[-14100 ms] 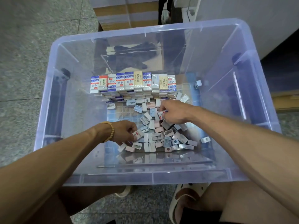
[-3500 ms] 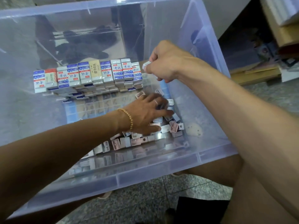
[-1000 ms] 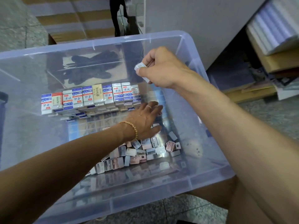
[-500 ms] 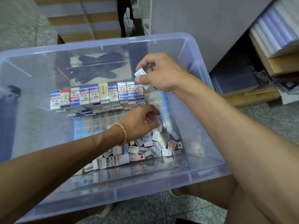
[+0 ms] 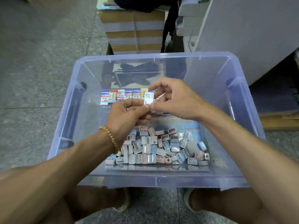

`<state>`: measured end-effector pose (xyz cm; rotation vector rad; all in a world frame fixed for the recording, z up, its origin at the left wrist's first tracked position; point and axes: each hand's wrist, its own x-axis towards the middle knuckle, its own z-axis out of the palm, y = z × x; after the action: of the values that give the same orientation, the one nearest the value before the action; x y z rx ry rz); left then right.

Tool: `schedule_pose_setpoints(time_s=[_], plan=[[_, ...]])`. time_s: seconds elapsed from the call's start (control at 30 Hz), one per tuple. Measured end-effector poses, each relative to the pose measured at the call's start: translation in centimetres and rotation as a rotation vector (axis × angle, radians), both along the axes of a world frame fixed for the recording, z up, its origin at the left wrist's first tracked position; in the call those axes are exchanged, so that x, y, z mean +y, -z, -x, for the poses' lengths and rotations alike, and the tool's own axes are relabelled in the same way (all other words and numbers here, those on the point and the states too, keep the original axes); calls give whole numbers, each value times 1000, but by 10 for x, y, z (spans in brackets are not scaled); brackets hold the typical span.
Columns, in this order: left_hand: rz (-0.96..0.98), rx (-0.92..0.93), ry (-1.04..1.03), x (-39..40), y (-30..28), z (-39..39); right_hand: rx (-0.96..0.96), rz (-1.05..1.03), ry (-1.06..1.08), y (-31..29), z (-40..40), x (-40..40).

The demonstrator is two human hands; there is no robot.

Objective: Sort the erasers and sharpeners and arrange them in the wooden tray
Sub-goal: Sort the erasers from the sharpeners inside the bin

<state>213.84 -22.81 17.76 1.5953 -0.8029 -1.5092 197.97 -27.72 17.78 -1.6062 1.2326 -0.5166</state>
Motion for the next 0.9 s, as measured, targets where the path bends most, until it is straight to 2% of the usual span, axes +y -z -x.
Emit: schedule_pose_setpoints(time_s=[0.07,0.17,0.27,0.43,0.53,0.67,0.9], plan=[[-4,-20,12,3,-1,-6,129,137,-109,-2,-5,9],[-10,-37,54,7,-4,-12,271,302,-125,1,-12,17],[-23,-79,118,12,-7,-17,283,295,-113,4,-9,13],[29,-301,269,34,-19,-31,481,205,9,24,11,-13],[107,-435,342,49,-29,-39,559,160,-1,37,4,-25],[187,-516,315,62,-33,-46,585,231,-37,45,-20,-34],[202,-522,221,66,-29,-49,660,340,-39,49,-35,-34]])
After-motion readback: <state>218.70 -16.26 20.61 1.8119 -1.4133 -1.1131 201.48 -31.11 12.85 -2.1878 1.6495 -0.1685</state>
